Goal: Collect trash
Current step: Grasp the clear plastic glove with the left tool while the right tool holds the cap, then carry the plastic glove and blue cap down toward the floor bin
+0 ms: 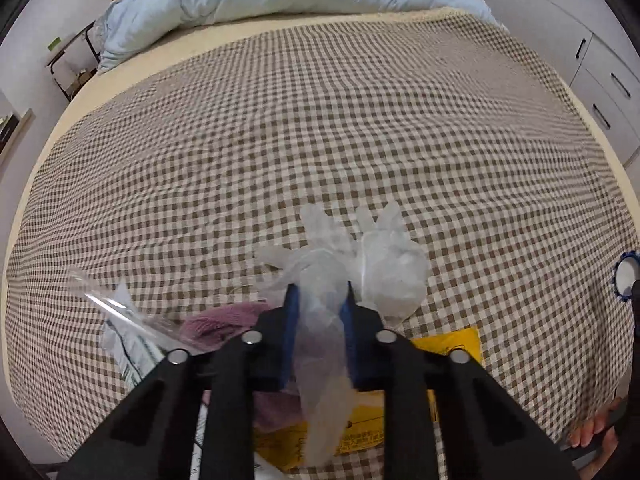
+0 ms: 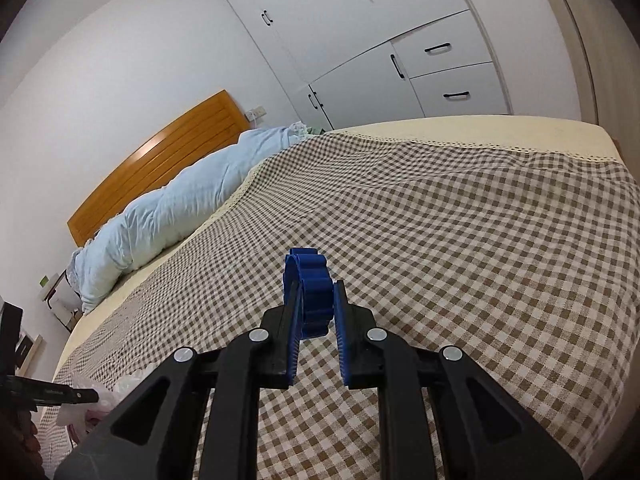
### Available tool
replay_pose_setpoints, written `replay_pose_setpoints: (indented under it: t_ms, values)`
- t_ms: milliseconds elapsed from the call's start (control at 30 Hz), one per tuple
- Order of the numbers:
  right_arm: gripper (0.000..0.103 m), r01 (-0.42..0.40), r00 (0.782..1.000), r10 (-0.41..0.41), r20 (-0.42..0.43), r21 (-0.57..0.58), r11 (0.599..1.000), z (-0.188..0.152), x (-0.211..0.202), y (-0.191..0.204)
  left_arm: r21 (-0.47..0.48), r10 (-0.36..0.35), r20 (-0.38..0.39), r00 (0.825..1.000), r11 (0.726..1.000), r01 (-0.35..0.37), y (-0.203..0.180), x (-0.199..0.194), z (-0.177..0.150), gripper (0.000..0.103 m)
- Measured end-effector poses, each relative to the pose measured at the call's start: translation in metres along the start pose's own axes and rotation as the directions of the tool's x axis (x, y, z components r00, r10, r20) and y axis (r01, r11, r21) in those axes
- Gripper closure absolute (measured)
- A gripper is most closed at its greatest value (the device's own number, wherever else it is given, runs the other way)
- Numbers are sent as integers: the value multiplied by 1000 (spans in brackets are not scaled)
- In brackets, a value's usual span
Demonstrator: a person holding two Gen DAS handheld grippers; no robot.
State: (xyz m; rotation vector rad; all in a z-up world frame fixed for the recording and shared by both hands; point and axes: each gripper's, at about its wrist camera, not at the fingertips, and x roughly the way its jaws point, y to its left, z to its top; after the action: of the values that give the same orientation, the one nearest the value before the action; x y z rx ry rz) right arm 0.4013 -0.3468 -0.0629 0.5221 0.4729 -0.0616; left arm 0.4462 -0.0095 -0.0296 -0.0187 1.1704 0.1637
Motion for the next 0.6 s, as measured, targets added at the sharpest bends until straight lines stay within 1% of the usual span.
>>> replay_pose_setpoints:
  t_ms: [133,167,267,333,400,467,600]
  values:
    - [87,-13,1000,13,-3,-9,1000,-2,-3,8,-13,-16,68,998,1000,17,3,-18,3,91]
    - [87,-17,1000,17,-3,-13,1000,-3,-3,9,-8,-23,91,996,1000,23,4,-24,3,91]
    - [87,-33,999,33,1,-28,999,-3,-5,18,7,-30,127,991,1000,29,2,-38,2,92]
    - [87,-46,999,46,7,-43,998,-4,-8,24,19,-35,164,986,999,32,-1,-51,1,92]
    - [87,-58,998,59,8,-55,997,-5,-11,29,39,-34,189,981,999,27,-5,-60,-2,92]
    - [87,-66,998,67,2,-64,996,-6,-15,34,53,-51,205,977,998,41,-9,-69,-5,92]
    - [88,-93,996,92,-13,-100,991,-10,-28,52,88,-65,237,969,995,45,-21,-86,-18,92]
